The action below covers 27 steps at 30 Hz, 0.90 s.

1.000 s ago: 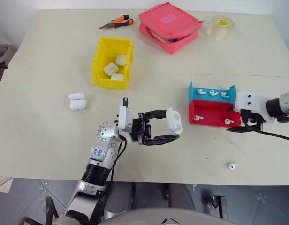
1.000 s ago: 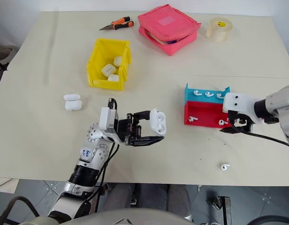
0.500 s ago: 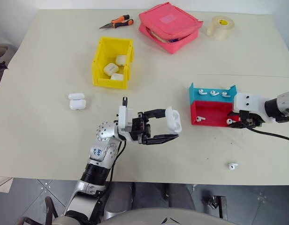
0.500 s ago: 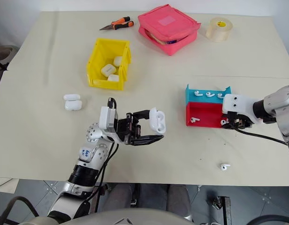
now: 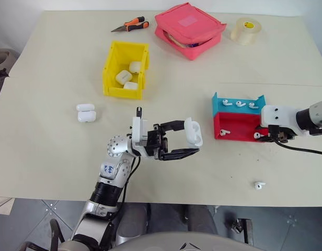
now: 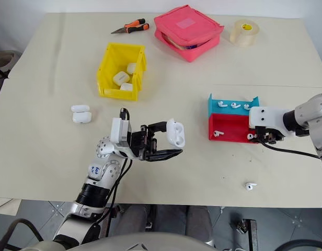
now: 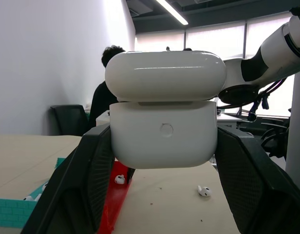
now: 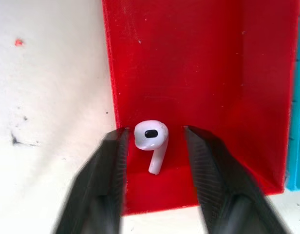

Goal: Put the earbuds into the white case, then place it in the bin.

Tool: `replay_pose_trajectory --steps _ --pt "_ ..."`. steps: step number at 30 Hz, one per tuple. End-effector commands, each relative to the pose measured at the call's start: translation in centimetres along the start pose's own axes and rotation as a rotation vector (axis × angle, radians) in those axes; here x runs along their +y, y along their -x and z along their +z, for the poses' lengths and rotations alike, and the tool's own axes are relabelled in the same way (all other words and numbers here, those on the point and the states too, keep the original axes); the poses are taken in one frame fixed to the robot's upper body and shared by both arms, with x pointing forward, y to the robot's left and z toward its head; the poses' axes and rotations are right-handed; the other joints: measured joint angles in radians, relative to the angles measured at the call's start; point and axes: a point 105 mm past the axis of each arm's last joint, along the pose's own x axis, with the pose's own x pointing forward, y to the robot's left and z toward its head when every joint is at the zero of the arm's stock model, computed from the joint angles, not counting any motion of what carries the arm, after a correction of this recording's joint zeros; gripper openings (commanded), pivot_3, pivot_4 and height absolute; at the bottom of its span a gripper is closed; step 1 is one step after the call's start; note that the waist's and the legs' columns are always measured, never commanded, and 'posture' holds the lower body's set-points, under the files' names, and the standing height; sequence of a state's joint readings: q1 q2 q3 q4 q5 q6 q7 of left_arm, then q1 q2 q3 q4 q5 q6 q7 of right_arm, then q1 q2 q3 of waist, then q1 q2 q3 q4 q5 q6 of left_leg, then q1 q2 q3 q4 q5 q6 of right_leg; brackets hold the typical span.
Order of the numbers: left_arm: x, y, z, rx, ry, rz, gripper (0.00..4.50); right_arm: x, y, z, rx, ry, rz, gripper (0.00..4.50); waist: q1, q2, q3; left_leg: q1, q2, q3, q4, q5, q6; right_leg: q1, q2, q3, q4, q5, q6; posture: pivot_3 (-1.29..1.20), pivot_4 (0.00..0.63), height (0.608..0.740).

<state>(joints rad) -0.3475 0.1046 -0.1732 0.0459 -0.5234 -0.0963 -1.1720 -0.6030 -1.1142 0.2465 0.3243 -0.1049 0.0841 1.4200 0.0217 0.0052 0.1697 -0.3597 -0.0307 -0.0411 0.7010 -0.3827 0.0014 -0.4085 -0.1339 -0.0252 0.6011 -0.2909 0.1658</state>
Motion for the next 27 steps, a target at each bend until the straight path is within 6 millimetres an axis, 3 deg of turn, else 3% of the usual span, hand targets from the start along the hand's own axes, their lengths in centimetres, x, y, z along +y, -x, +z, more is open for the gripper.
replay_pose_trajectory --steps 1,7,11,17,21,25,27 --pt "0.1 -0.5 1.2 -0.026 -0.054 -0.016 2.79 0.0 -0.1 -0.5 0.024 -0.001 0.005 0.55 -0.001 0.0 0.0 0.0 0.0 0.0 0.0 0.0 0.0 0.0 0.0 0.0 0.0 0.0 0.0 0.0 0.15 0.74" --pt "0.1 -0.5 1.2 -0.026 -0.055 -0.014 2.79 -0.2 -0.2 -0.4 0.016 0.001 -0.006 0.52 -0.001 0.0 0.0 0.0 0.0 0.0 0.001 0.0 0.0 0.0 0.0 0.0 0.001 0.0 0.0 0.0 0.15 0.74" --pt "0.0 -0.4 1.2 -0.029 -0.05 -0.022 2.79 -0.1 1.1 0.6 -0.04 -0.006 -0.04 0.52 0.0 0.0 0.0 0.0 0.0 0.0 0.002 0.0 0.0 0.0 0.0 0.0 0.001 0.0 0.0 0.0 0.15 0.74" --pt "0.2 -0.4 1.2 -0.029 -0.026 -0.055 2.79 1.5 5.1 6.1 -0.469 -0.01 -0.141 0.52 0.005 0.0 0.0 -0.001 0.0 -0.001 0.001 0.0 0.0 -0.001 0.0 0.0 0.001 0.0 0.0 0.0 0.15 0.74" --pt "0.6 -0.2 1.3 -0.02 -0.002 -0.087 2.79 1.8 8.2 10.4 -0.857 0.005 -0.36 0.52 0.002 0.0 0.0 -0.001 0.0 -0.002 0.002 0.0 0.0 0.0 0.0 -0.001 0.001 0.0 0.0 0.0 0.15 0.74" --pt "1.0 0.0 1.5 -0.012 0.021 -0.107 2.79 3.7 8.7 12.5 -1.043 -0.107 -0.383 0.52 0.004 0.0 0.0 -0.001 0.0 -0.002 0.002 0.0 -0.001 0.0 0.0 -0.001 0.003 0.0 0.0 0.0 0.15 0.74" --pt "1.0 0.0 1.6 0.001 0.036 -0.138 2.79 5.1 8.5 14.7 -1.185 -0.163 -0.366 0.52 0.003 0.0 0.0 -0.001 0.0 -0.003 0.002 0.0 -0.001 0.0 0.0 -0.001 0.003 0.0 0.0 0.0 0.15 0.74"
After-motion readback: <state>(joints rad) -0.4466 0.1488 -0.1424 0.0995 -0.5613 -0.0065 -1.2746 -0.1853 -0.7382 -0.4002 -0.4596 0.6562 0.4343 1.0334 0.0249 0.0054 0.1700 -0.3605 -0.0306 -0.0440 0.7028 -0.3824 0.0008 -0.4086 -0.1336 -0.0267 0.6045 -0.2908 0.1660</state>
